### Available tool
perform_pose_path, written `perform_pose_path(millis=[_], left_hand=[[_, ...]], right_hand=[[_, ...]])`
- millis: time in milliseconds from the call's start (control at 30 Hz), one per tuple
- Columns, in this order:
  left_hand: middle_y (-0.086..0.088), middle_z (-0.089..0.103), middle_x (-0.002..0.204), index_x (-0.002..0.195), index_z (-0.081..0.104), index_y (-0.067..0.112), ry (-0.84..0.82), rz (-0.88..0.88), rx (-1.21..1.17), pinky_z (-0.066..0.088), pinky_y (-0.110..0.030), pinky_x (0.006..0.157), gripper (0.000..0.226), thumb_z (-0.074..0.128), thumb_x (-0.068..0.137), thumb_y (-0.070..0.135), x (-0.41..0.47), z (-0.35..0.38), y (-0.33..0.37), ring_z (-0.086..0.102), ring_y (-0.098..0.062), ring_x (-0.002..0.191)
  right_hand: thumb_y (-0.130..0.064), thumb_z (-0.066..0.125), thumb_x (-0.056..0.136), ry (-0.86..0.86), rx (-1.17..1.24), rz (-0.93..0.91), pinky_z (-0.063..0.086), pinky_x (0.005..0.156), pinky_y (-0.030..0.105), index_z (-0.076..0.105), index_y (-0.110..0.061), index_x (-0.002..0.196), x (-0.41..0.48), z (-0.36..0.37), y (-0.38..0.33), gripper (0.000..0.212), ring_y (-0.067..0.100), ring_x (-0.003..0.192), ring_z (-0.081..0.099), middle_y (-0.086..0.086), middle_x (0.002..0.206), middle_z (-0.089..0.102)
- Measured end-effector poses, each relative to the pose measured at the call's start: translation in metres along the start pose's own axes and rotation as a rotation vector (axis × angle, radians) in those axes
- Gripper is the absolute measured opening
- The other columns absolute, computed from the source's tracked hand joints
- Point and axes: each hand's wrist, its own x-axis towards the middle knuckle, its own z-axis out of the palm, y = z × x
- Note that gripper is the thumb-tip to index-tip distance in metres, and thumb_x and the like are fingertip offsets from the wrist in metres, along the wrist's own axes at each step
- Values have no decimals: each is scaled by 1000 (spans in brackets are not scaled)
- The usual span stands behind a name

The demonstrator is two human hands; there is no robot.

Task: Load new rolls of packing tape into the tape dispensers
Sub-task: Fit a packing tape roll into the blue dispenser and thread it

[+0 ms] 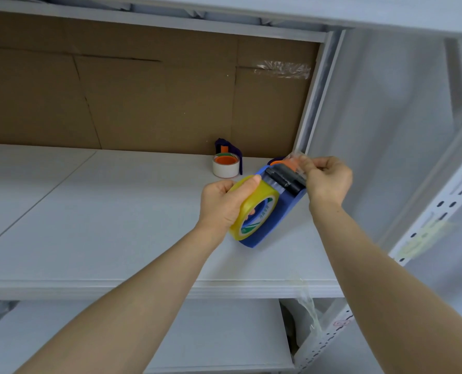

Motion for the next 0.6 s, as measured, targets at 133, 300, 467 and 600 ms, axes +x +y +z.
perform_pose_path(millis=[133, 300, 467, 600], left_hand=[[4, 58, 40, 58, 59, 10, 18, 30, -24, 46, -16, 40, 30, 72, 81, 24, -2, 1, 1, 55, -6, 36], [4, 60, 43, 56, 60, 11, 41, 65, -14, 47, -17, 40, 29, 74, 79, 22, -1, 0, 1, 58, -8, 38], [5, 59, 41, 58, 62, 11, 33, 88, -8, 47, -16, 41, 26, 72, 80, 19, 0, 0, 0, 57, -5, 37], [5, 60, 41, 59, 61, 8, 31, 91, 6, 48, -17, 42, 26, 72, 80, 20, 1, -1, -2, 57, -6, 37]], right_hand=[[-14, 74, 76, -56, 77, 131, 55, 67, 32, 56, -16, 61, 5, 1, 1, 24, 22, 74, 65, 5, 74, 67], [-3, 77, 72, -113, 241, 364, 53, 57, 33, 50, -8, 67, 3, -2, -6, 27, 19, 60, 59, 10, 71, 61], [-6, 63, 78, -378, 395, 750, 57, 59, 28, 59, -8, 87, -4, -8, -1, 10, 17, 52, 65, 8, 64, 68], [-15, 62, 74, -491, 480, 891, 55, 64, 29, 66, -11, 85, -10, -9, 2, 12, 21, 55, 69, 9, 68, 71]])
